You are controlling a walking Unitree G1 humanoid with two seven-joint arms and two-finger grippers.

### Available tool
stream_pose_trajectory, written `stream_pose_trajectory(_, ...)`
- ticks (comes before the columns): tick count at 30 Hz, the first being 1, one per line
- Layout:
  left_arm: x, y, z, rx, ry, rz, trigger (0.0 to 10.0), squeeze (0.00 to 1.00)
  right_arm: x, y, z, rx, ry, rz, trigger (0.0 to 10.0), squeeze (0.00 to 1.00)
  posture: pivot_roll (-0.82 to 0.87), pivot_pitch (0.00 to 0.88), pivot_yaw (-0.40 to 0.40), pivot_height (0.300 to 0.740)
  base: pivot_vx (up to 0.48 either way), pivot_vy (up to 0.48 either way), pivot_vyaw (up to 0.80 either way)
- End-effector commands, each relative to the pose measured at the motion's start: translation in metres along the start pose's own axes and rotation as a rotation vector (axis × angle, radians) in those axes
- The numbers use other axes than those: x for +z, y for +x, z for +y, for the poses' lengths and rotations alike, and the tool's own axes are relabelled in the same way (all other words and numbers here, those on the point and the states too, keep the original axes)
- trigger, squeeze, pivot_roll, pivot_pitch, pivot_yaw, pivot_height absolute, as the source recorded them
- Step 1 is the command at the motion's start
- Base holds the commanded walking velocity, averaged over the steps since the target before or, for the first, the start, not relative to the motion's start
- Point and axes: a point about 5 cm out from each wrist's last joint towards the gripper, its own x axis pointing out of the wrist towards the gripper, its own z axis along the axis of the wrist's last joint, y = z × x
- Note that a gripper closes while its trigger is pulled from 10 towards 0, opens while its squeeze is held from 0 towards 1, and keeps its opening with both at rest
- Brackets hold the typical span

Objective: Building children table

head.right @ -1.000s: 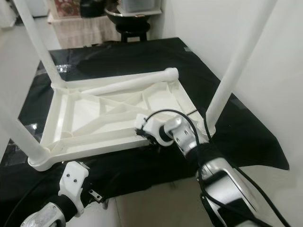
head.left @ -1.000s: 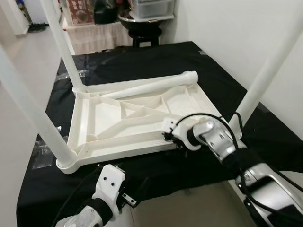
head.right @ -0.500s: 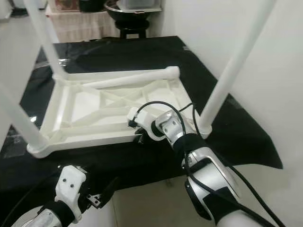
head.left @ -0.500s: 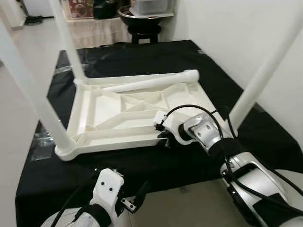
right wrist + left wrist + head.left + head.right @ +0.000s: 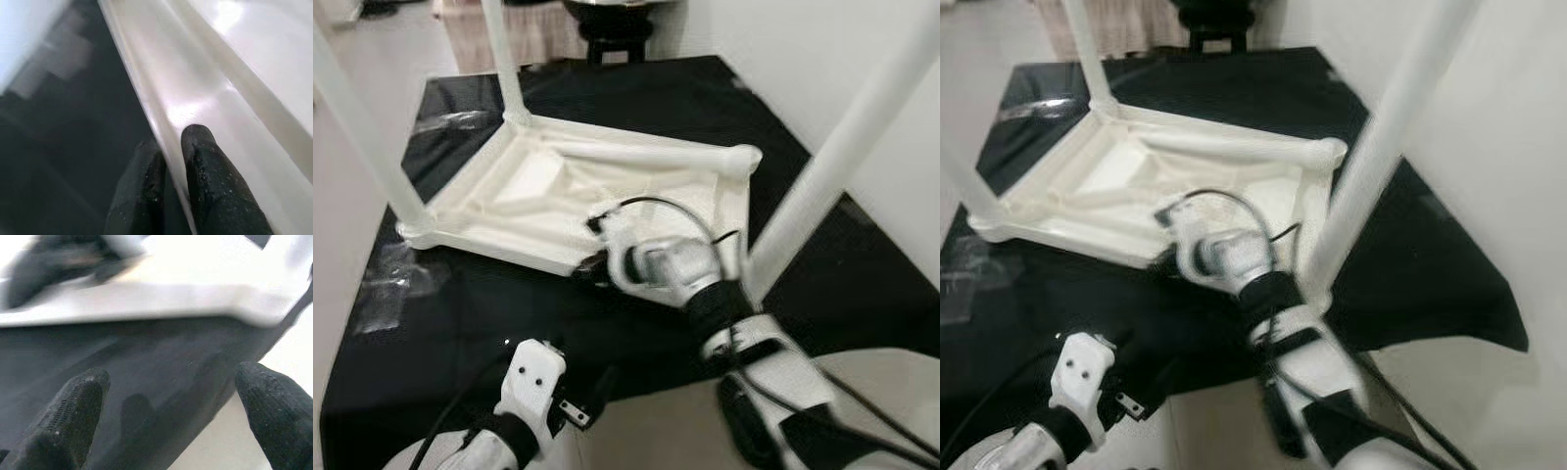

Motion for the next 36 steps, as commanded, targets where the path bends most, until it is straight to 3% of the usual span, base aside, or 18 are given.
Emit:
stream_pose_trajectory(1, -0.002, -0.004, 0.000, -0.001, -0.010, 0.014, 10.0, 0.00, 0.021, 0.007, 0.029, 0.026, 0.032, -0.177, 10.0, 0.00, 0.03, 0.185, -0.032, 0.740, 0.000, 0.000, 0.00)
stream_pose_trajectory(2, -0.002, -0.004, 0.000, -0.001, -0.010, 0.014, 10.0, 0.00, 0.021, 0.007, 0.029, 0.026, 0.032, -0.177, 10.0, 0.00, 0.03, 0.185, -0.032, 0.740, 0.000, 0.000, 0.00)
stream_pose_trajectory(3, -0.002, -0.003, 0.000, -0.002, -0.008, 0.016, 10.0, 0.00, 0.024, 0.015, 0.046, 0.034, 0.016, -0.232, 10.0, 0.00, 0.04, 0.183, -0.031, 0.740, 0.000, 0.000, 0.00)
stream_pose_trajectory(5, -0.002, -0.003, 0.000, -0.002, -0.008, 0.016, 10.0, 0.00, 0.024, 0.015, 0.046, 0.034, 0.016, -0.232, 10.0, 0.00, 0.04, 0.183, -0.031, 0.740, 0.000, 0.000, 0.00)
stream_pose_trajectory(6, -0.002, -0.003, 0.000, -0.002, -0.006, 0.017, 10.0, 0.00, 0.024, 0.022, 0.061, 0.058, 0.023, -0.251, 10.0, 0.94, 0.04, 0.183, -0.031, 0.740, 0.000, 0.000, 0.00)
stream_pose_trajectory(7, -0.002, -0.003, 0.000, -0.002, -0.004, 0.017, 10.0, 0.00, 0.022, 0.027, 0.074, 0.078, 0.034, -0.261, 10.0, 1.00, 0.04, 0.183, -0.031, 0.740, 0.000, 0.000, 0.00)
stream_pose_trajectory(12, -0.002, -0.002, 0.000, -0.003, 0.000, 0.018, 10.0, 0.00, 0.019, 0.027, 0.097, 0.171, 0.045, -0.324, 10.0, 1.00, 0.04, 0.186, -0.029, 0.740, 0.000, 0.000, 0.00)
stream_pose_trajectory(16, -0.002, -0.002, 0.000, -0.002, 0.001, 0.018, 10.0, 0.00, 0.018, 0.021, 0.096, 0.200, 0.040, -0.346, 10.0, 1.00, 0.04, 0.186, -0.029, 0.740, 0.000, 0.000, 0.00)
stream_pose_trajectory(19, 0.000, -0.002, 0.003, 0.020, 0.017, 0.008, 10.0, 0.00, 0.010, 0.005, 0.082, 0.233, 0.026, -0.378, 10.0, 1.00, 0.02, 0.185, -0.019, 0.740, 0.000, 0.000, 0.00)
stream_pose_trajectory(20, 0.000, -0.003, 0.013, 0.091, 0.022, 0.000, 10.0, 0.00, 0.002, -0.006, 0.071, 0.258, 0.017, -0.388, 10.0, 0.71, 0.01, 0.185, -0.018, 0.740, 0.000, 0.000, 0.00)
stream_pose_trajectory(22, 0.000, -0.003, 0.013, 0.091, 0.022, 0.000, 10.0, 0.00, 0.002, -0.006, 0.071, 0.258, 0.017, -0.388, 10.0, 0.71, 0.01, 0.185, -0.018, 0.740, 0.000, 0.000, 0.00)
stream_pose_trajectory(23, 0.000, -0.004, 0.026, 0.185, 0.026, -0.004, 10.0, 0.00, -0.005, -0.018, 0.062, 0.296, 0.006, -0.401, 10.0, 0.00, 0.00, 0.184, -0.015, 0.740, 0.000, 0.000, 0.00)
stream_pose_trajectory(26, 0.000, -0.004, 0.026, 0.185, 0.026, -0.004, 10.0, 0.00, -0.005, -0.018, 0.062, 0.296, 0.006, -0.401, 10.0, 0.00, 0.00, 0.184, -0.015, 0.740, 0.000, 0.000, 0.00)
stream_pose_trajectory(27, -0.003, -0.008, 0.044, 0.307, 0.012, 0.007, 10.0, 0.00, -0.013, -0.037, 0.060, 0.412, 0.009, -0.423, 10.0, 0.00, 0.00, 0.183, -0.014, 0.740, 0.000, 0.000, 0.00)
stream_pose_trajectory(28, -0.003, -0.008, 0.044, 0.307, 0.012, 0.007, 10.0, 0.00, -0.013, -0.037, 0.060, 0.412, 0.009, -0.423, 10.0, 0.00, 0.00, 0.183, -0.014, 0.740, 0.000, 0.000, 0.00)
stream_pose_trajectory(30, -0.015, -0.019, 0.076, 0.537, -0.013, 0.062, 10.0, 0.00, -0.025, -0.079, 0.074, 0.728, -0.046, -0.470, 10.0, 0.00, 0.00, 0.177, -0.007, 0.740, 0.000, 0.000, 0.00)
stream_pose_trajectory(32, -0.015, -0.019, 0.076, 0.537, -0.013, 0.062, 10.0, 0.00, -0.025, -0.079, 0.074, 0.728, -0.046, -0.470, 10.0, 0.00, 0.00, 0.177, -0.007, 0.740, 0.000, 0.000, 0.00)
stream_pose_trajectory(36, -0.022, -0.030, 0.092, 0.673, -0.014, 0.103, 10.0, 0.00, -0.033, -0.100, 0.077, 0.847, -0.038, -0.487, 10.0, 0.00, 0.00, 0.172, -0.007, 0.740, 0.000, 0.000, 0.00)
